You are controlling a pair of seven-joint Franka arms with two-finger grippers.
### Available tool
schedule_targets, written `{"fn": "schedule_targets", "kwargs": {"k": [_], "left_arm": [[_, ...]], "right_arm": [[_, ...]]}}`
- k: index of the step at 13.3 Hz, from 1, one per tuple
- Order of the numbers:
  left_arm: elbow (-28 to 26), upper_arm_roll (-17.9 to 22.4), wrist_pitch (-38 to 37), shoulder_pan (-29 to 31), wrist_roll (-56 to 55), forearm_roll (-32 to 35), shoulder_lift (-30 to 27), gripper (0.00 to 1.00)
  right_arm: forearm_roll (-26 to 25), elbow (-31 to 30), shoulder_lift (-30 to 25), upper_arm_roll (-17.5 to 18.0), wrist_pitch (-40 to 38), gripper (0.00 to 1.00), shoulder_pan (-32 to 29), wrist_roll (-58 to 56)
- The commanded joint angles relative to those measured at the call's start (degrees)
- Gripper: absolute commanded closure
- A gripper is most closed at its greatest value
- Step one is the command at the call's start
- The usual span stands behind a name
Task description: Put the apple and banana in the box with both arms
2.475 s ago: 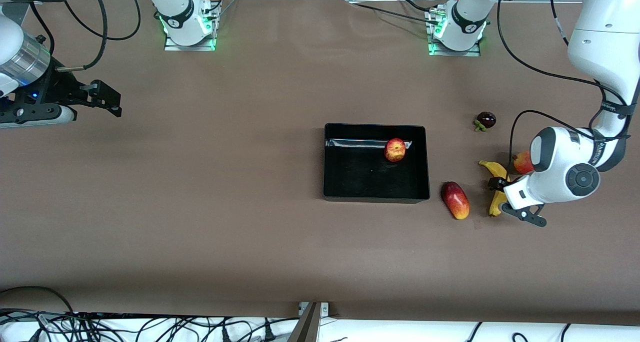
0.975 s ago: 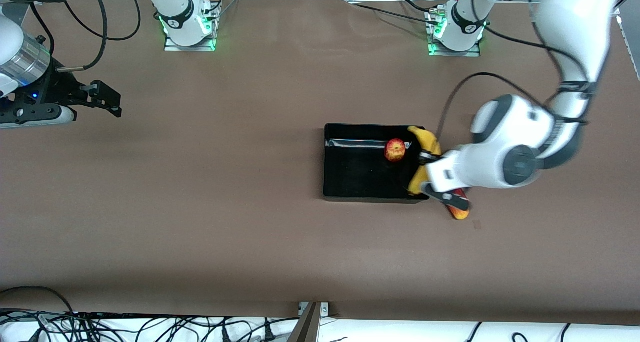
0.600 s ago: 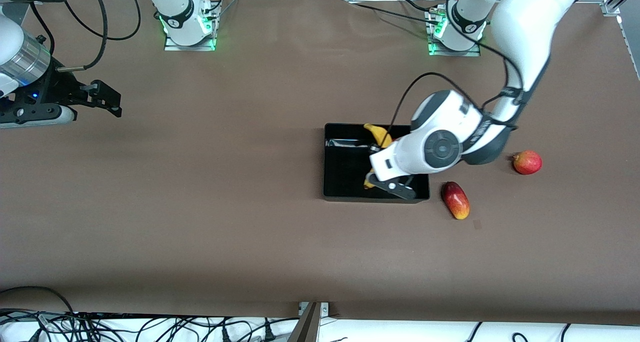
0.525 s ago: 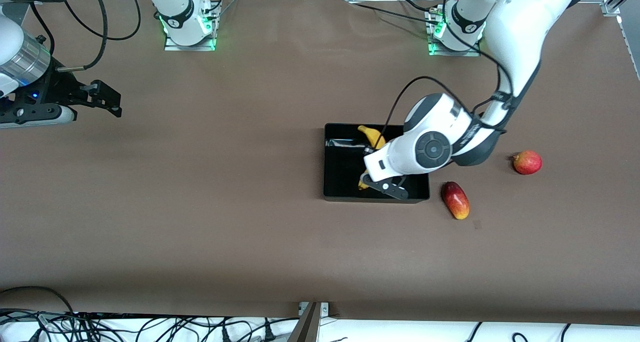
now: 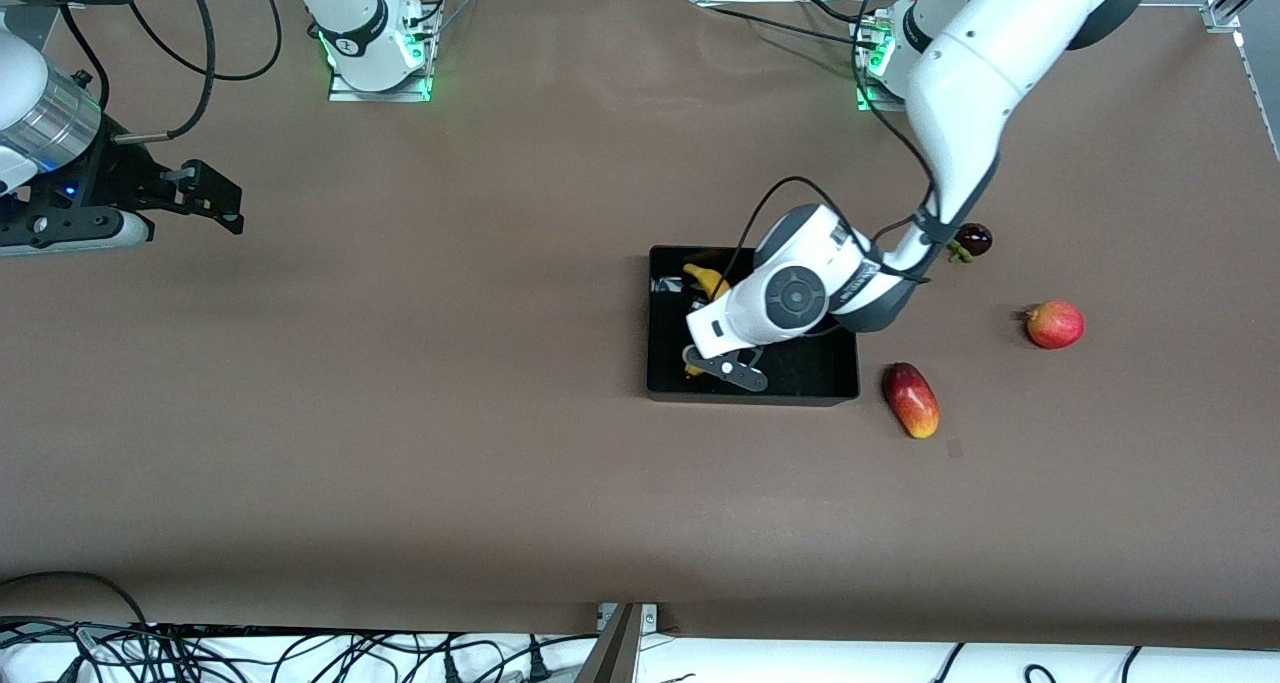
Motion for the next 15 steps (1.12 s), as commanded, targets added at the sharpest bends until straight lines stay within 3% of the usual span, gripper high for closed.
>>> {"fn": "schedule_targets", "kwargs": {"k": [1,3,7,10,15], "left_arm": [[0.4,1.4,-0.5,-0.7,-0.8,1.0,-1.2,0.01],[0.6,1.4,-1.1,0.5,-1.5,1.0,-2.4,0.0],[4.2,1.4,-18.1,5.1,-1.1,1.0,-12.4,0.0],[8.8,1.3,-25.8,10.2,-1.0,1.0,-17.1,0.0],[18.7,1.4,-41.0,15.4,0.0,0.8,-20.2,0.0]], "right_arm": [[-1.0,1.0,0.4,0.9,-0.1,0.0,-0.8,0.3],[-1.0,1.0,0.4,0.9,-0.1,0.0,-0.8,0.3],[-0.9,1.0,0.4,0.9,-0.1,0.0,-0.8,0.3],[-0.8,1.0,0.4,0.9,-0.1,0.0,-0.8,0.3],[-0.5,1.0,0.4,0.9,-0.1,0.0,-0.8,0.3]]}}
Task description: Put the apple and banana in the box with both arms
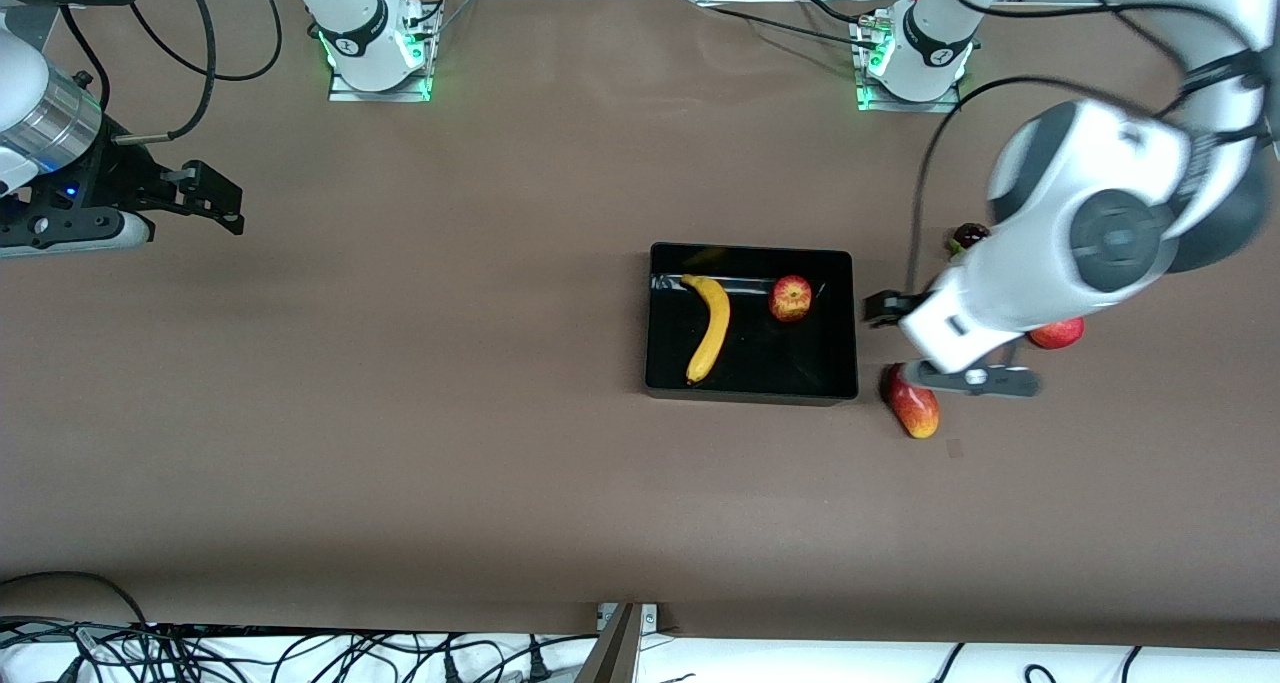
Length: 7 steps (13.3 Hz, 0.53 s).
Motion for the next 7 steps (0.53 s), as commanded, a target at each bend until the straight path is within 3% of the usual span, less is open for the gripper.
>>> {"fn": "schedule_targets", "kwargs": {"k": [1,2,3,7], "left_arm": [[3.0,0.2,-4.9,0.2,2.7,1.0,-2.2,0.0],[2.8,2.3,-4.9,0.1,6.1,0.8,-3.8,0.0],[1.9,7.2,-4.7,-0.8,10.2,0.5,-6.6,0.0],[-10.9,19.9,-0.2,-6.5,15.3,-0.1,-18.0,0.0]], "right_arm": [[-0.4,1.0,0.3,0.9,-0.2,0.0,-0.8,0.3],[-0.4,1.0,0.3,0.9,-0.2,0.0,-0.8,0.3],[-0.4,1.0,0.3,0.9,-0.1,0.0,-0.8,0.3],[-0.3,1.0,0.3,0.9,-0.1,0.0,-0.8,0.3]]}}
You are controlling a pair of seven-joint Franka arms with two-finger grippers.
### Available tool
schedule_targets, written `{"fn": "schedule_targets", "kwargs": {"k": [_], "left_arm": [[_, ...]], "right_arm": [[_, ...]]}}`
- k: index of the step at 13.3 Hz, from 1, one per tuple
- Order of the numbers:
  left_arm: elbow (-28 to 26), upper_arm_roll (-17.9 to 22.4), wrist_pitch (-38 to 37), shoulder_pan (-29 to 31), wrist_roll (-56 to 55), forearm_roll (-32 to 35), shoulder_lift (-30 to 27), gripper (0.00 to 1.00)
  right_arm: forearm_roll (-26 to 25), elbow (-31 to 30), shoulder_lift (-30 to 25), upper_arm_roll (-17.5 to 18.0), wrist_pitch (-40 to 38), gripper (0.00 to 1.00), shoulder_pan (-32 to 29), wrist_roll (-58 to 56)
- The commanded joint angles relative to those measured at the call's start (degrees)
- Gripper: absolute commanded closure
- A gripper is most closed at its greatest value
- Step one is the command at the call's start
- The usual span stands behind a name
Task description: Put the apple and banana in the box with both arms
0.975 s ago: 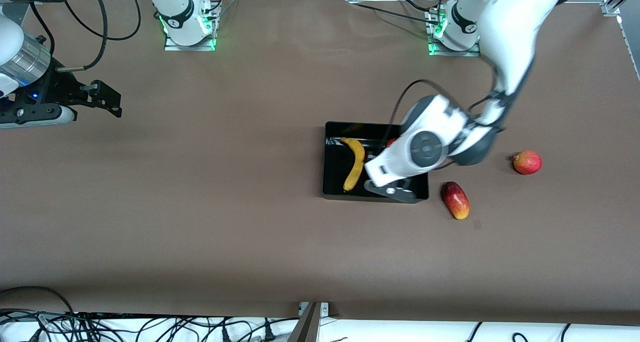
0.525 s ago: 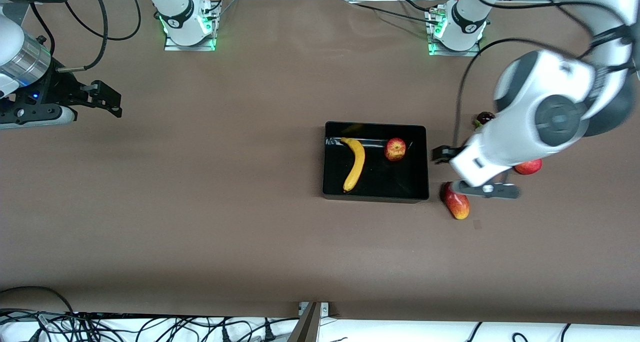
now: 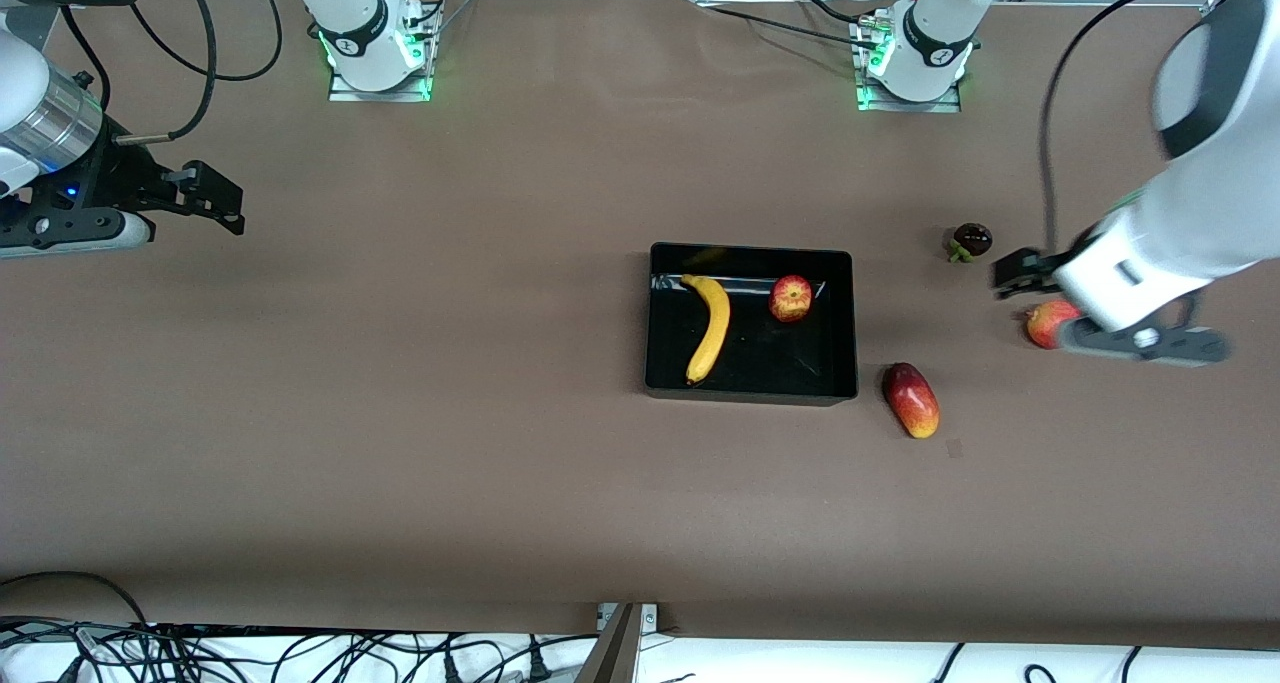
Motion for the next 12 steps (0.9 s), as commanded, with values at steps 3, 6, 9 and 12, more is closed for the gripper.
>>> {"fn": "schedule_targets", "kwargs": {"k": [3,6,9,12], "left_arm": [[-19.4,12.6,9.8,-4.7,1.9,-12.9,-14.4,0.0],[-20.5,12.8,9.7,-6.5,1.7,-6.0,-16.1,0.0],[-20.5,12.7,9.7,-6.2,1.7,-5.9,-16.0,0.0],[-20.5,12.6,9.6,-6.2,1.8,-6.0,-16.0,0.0]], "right_arm": [[-0.3,1.0,0.3,0.9,-0.3,0.0,-0.8,0.3],[-0.3,1.0,0.3,0.9,-0.5,0.0,-0.8,0.4],[-0.2,1.0,0.3,0.9,-0.5,0.0,-0.8,0.4],[-0.2,1.0,0.3,0.9,-0.5,0.0,-0.8,0.4]]}}
